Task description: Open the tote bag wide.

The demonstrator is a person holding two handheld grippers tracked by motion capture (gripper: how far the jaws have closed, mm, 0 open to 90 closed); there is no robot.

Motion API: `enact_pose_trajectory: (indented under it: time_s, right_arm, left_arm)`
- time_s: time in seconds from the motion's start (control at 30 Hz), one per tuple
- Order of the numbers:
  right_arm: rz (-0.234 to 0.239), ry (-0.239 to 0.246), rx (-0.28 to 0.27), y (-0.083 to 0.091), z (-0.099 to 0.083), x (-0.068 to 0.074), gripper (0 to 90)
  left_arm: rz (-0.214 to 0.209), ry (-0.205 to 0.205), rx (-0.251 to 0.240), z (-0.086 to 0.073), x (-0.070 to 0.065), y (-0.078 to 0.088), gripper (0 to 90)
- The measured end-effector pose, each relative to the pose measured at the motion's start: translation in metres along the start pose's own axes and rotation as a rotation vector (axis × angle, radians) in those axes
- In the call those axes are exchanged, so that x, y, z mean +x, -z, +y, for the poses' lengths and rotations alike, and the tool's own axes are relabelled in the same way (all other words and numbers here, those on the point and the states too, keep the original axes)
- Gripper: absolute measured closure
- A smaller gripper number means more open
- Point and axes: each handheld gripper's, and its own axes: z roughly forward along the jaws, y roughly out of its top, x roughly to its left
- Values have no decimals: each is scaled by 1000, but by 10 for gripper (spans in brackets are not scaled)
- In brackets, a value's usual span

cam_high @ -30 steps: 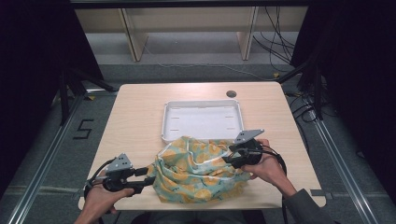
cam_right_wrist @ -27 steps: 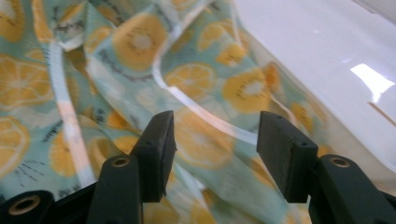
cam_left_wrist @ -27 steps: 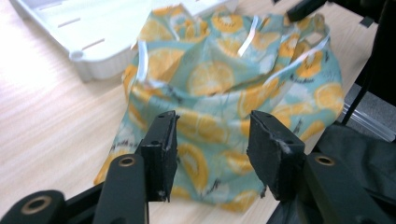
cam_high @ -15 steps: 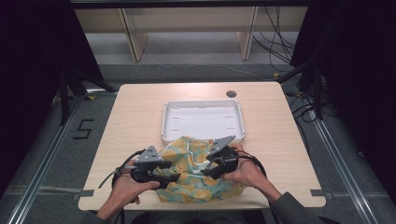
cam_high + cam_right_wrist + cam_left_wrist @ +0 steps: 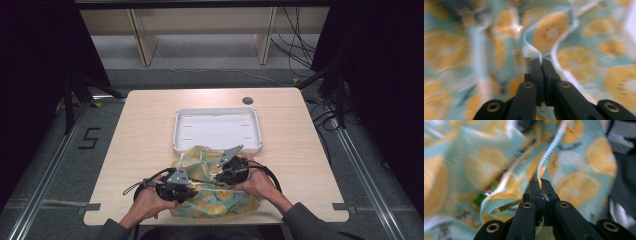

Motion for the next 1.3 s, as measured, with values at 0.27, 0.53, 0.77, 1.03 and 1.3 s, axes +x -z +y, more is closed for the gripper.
enact_pose_trajectory:
  time_s: [0.27, 0.53, 0.77, 1.03, 1.3]
  right_arm:
    - [-185, -65, -17, 0, 2, -41, 900]
    - [-215, -40, 37, -14, 3, -45, 900]
    - [-216, -90, -44, 8, 5, -35, 679]
    - [-90, -35, -64, 17, 8, -17, 747]
    - [-5, -19, 27, -9, 0, -19, 808]
  left_arm:
    - [-55, -37, 58, -19, -23, -2, 892]
    - [-48, 3, 76, -23, -20, -9, 877]
    - [-13, 153, -131, -12, -16, 20, 626]
    - [62, 221, -221, 6, -5, 16, 761]
    - [51, 279, -118, 5, -6, -21, 851]
